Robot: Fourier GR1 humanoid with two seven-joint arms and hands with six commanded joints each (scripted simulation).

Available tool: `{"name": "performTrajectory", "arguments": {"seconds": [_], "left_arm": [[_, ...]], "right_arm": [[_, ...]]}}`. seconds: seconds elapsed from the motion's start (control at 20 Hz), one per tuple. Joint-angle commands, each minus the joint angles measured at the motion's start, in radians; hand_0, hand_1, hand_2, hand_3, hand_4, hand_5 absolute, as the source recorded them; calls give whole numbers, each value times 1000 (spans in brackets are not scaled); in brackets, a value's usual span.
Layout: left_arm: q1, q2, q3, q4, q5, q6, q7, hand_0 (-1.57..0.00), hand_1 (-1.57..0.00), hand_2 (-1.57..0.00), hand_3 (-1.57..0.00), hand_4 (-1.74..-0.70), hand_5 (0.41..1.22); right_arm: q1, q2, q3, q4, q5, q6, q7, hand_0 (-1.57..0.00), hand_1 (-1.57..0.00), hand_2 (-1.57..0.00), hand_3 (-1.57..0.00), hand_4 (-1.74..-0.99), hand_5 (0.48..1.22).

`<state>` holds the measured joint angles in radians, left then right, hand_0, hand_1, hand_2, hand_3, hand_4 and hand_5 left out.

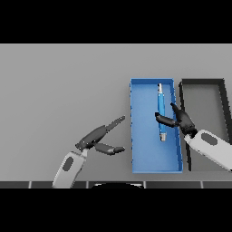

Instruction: Pick up the blue pipe and place it into the blue bin.

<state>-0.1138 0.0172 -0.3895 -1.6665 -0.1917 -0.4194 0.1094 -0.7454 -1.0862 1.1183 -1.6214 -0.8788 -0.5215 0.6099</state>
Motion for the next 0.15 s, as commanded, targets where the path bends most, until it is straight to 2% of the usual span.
{"name": "performTrajectory", "arguments": {"seconds": [0.0, 0.1], "left_arm": [[4, -1, -4, 6, -2, -2, -4, 1, 1, 1, 1, -885, 431], [14, -5, -9, 7, -4, 0, -15, 1, 1, 1, 1, -885, 431]], "right_arm": [[-3, -3, 2, 1, 4, 7, -3, -6, -5, -5, -3, -1022, 655], [-5, -4, 0, 0, 0, 10, -1, -6, -5, -5, -3, -1022, 643]]}}
